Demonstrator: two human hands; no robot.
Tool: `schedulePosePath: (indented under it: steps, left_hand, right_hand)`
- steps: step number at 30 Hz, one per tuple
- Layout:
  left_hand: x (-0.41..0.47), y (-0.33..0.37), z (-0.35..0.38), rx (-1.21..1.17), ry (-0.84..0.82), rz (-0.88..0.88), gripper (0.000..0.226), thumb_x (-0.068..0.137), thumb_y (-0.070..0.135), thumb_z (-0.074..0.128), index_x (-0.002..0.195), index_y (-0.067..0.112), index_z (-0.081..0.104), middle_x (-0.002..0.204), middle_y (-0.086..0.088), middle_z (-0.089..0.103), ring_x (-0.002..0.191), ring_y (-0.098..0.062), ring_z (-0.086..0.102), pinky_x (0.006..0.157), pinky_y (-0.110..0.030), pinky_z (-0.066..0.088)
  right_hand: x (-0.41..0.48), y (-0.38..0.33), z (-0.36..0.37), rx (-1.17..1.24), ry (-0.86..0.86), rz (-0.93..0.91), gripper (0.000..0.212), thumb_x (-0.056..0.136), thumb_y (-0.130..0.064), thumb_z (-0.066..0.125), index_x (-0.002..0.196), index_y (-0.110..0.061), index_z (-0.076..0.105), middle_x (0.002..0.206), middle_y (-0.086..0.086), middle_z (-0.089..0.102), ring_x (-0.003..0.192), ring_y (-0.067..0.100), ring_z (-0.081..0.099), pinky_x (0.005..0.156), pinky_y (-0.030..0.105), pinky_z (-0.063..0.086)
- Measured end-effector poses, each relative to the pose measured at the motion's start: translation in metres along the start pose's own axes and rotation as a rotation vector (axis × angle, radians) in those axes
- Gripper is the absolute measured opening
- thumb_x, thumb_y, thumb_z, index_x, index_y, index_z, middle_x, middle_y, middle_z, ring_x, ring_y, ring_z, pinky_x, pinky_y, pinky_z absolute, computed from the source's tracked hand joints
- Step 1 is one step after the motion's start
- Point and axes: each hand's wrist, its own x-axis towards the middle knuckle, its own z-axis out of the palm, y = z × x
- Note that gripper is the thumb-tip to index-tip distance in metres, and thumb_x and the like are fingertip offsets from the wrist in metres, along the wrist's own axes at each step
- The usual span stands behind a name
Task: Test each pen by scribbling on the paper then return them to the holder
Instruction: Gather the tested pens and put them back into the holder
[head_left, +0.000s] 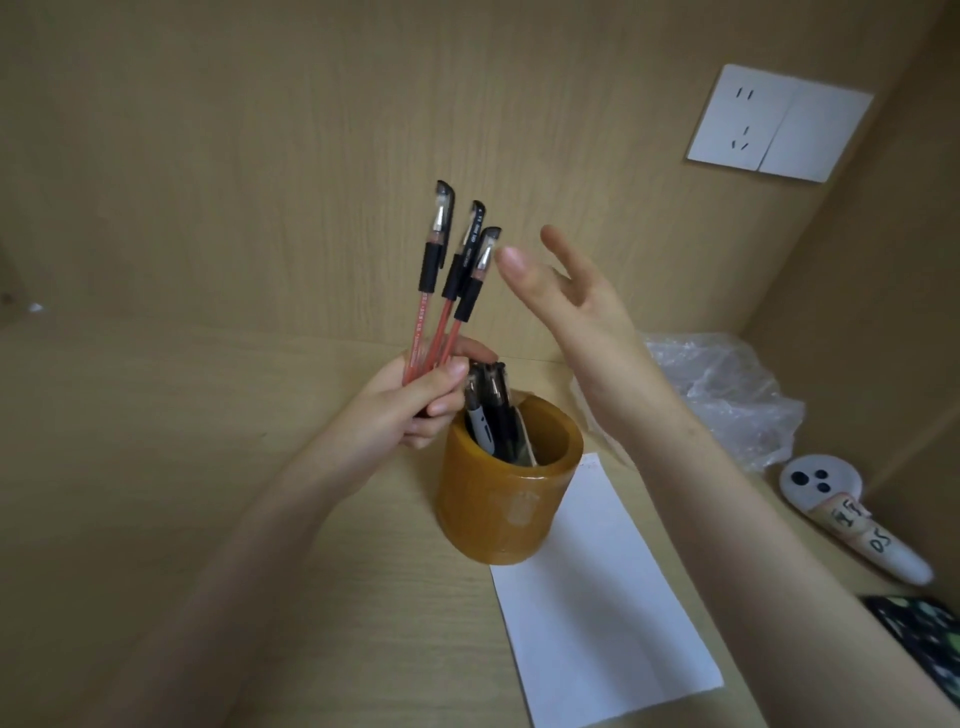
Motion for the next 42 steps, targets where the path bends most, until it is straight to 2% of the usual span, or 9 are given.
schedulePosePath:
  steps: [3,5,7,10,15,19,23,32,42]
  left_hand:
    - [0.002,0.010,0.001,0.099,-0.035,-0.028,0.018,0.085,0.032,0.049,0.094,0.017,0.054,0.051,0.010,0.037,0.041,-0.003,0.026,0.038,-0.014,0.020]
    - [0.004,0.016,0.001,0.147,-0.041,-0.014,0.022,0.085,0.032,0.050,0.099,0.016,0.054,0.052,0.009,0.038,0.041,-0.003,0.026,0.038,-0.014,0.021]
    - [0.005,0.021,0.001,0.210,-0.020,0.004,0.021,0.088,0.029,0.051,0.105,0.019,0.056,0.053,0.008,0.039,0.042,-0.004,0.028,0.039,-0.016,0.023]
    - [0.004,0.026,0.007,0.277,0.020,0.038,0.017,0.085,0.022,0.061,0.099,0.030,0.058,0.056,0.009,0.048,0.044,-0.004,0.038,0.040,-0.017,0.029]
    - [0.001,0.023,0.015,0.257,0.194,0.114,0.045,0.067,0.040,0.068,0.108,0.025,0.061,0.074,0.004,0.057,0.058,-0.006,0.055,0.040,-0.015,0.035]
    - [-0.002,0.012,0.005,0.403,0.419,0.260,0.030,0.084,0.043,0.058,0.110,0.028,0.063,0.101,0.007,0.061,0.091,-0.001,0.057,0.074,-0.014,0.045]
    - [-0.004,0.000,0.013,0.469,0.331,0.240,0.037,0.091,0.041,0.043,0.126,0.032,0.051,0.128,0.015,0.049,0.121,0.006,0.041,0.101,-0.014,0.033]
    - [0.000,-0.021,0.032,0.418,0.267,0.168,0.035,0.097,0.032,0.036,0.132,0.033,0.043,0.131,0.020,0.048,0.118,0.011,0.042,0.092,-0.003,0.033]
    - [0.004,-0.023,0.037,0.421,0.316,0.201,0.029,0.099,0.024,0.036,0.124,0.030,0.050,0.126,0.017,0.051,0.119,0.008,0.043,0.100,-0.018,0.034]
  right_hand:
    - [0.015,-0.014,0.012,0.085,-0.003,0.012,0.100,0.074,-0.041,0.076,0.151,-0.024,0.014,0.135,0.000,0.056,0.112,0.001,0.053,0.091,0.014,0.038]
    - [0.023,-0.019,0.016,0.224,0.009,0.000,0.099,0.077,-0.026,0.078,0.150,-0.019,0.013,0.115,0.005,0.067,0.099,0.015,0.068,0.102,0.036,0.045]
    - [0.027,-0.021,0.020,0.356,0.021,-0.028,0.076,0.086,-0.009,0.067,0.147,-0.014,0.022,0.086,0.002,0.069,0.072,0.016,0.070,0.094,0.043,0.052]
    - [0.028,-0.020,0.023,0.482,0.065,-0.080,0.037,0.095,0.001,0.043,0.131,-0.006,0.041,0.053,-0.006,0.051,0.050,0.008,0.054,0.067,0.032,0.055]
    - [0.029,-0.021,-0.006,0.708,0.268,-0.103,0.020,0.100,-0.002,0.037,0.117,-0.003,0.045,0.067,0.001,0.039,0.047,0.006,0.041,0.048,0.020,0.041]
    - [0.027,-0.011,-0.039,0.631,0.372,-0.191,0.035,0.096,0.003,0.036,0.125,-0.016,0.039,0.072,0.003,0.042,0.050,0.009,0.043,0.053,0.023,0.043]
    - [0.015,0.019,-0.037,0.326,0.354,-0.215,0.035,0.096,0.001,0.038,0.123,-0.020,0.043,0.077,0.002,0.045,0.054,0.011,0.047,0.058,0.028,0.045]
    - [0.009,0.026,-0.026,0.231,0.311,-0.214,0.011,0.100,-0.008,0.043,0.109,-0.014,0.045,0.072,-0.001,0.046,0.062,0.012,0.053,0.070,0.030,0.055]
    - [0.001,0.029,-0.025,0.134,0.378,-0.267,0.014,0.099,-0.004,0.038,0.098,-0.017,0.043,0.071,-0.002,0.045,0.057,0.012,0.049,0.062,0.033,0.050]
